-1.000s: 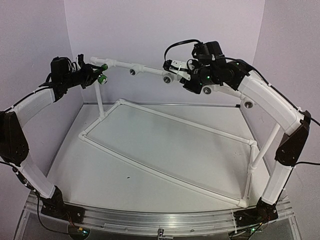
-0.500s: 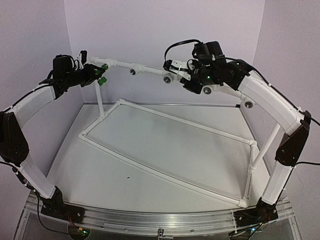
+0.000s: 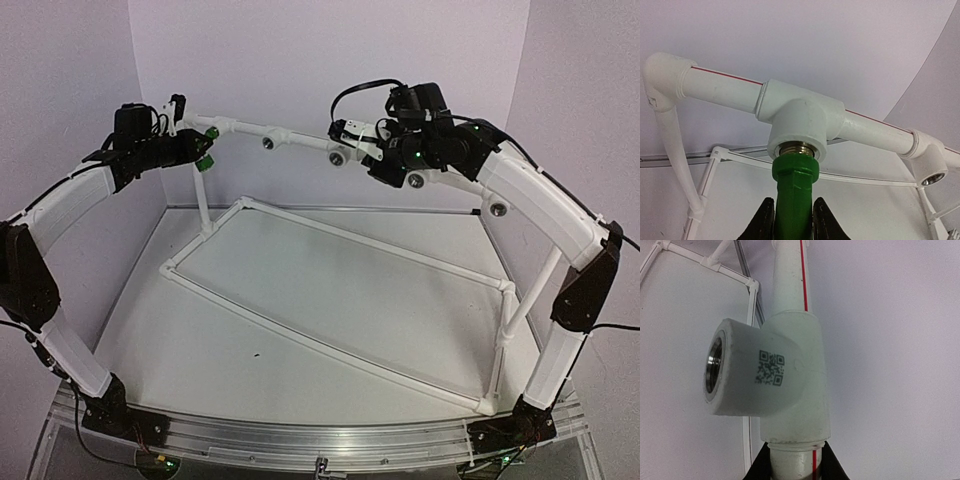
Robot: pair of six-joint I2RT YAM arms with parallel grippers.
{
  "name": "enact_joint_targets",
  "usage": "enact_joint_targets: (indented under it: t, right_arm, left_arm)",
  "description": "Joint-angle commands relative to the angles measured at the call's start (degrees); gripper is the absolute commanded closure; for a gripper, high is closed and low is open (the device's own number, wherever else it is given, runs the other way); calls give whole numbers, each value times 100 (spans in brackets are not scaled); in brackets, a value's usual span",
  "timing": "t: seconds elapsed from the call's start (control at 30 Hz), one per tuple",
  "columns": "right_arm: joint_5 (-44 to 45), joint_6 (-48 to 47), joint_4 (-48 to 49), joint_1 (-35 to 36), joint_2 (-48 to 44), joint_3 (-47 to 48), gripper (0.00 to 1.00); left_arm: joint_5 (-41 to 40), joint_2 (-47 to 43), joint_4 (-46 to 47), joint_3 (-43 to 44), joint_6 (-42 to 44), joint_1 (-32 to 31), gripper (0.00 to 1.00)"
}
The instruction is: Install the water faucets
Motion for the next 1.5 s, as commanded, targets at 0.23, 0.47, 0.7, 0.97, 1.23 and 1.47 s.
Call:
enact_joint_targets:
  t: [0.23, 0.47, 0.7, 0.97, 1.23, 1.47]
  right_arm:
    - [-698, -145, -635, 201, -338, -112, 100]
    - [-701, -191, -635, 204, -356, -177, 100]
    - [-732, -235, -633, 205, -364, -217, 100]
    - [-674, -288, -637, 198, -399, -290, 100]
    - [-621, -249, -618, 192, -406, -323, 100]
    - [-575, -127, -611, 182, -346, -235, 100]
  left_arm:
    - [-2167, 189, 518, -103, 2755, -717, 100]
    - [-2812, 71, 1513, -694, 4548, -981, 100]
    - [-3099, 136, 2549, -1182, 6151, -1086, 100]
    - [-3349, 207, 3782, -1722, 7574, -1161, 100]
    - [-3293, 159, 4620, -2245, 9144, -1161, 100]
    - [-3357, 50, 4597, -2343, 9387, -1161, 86]
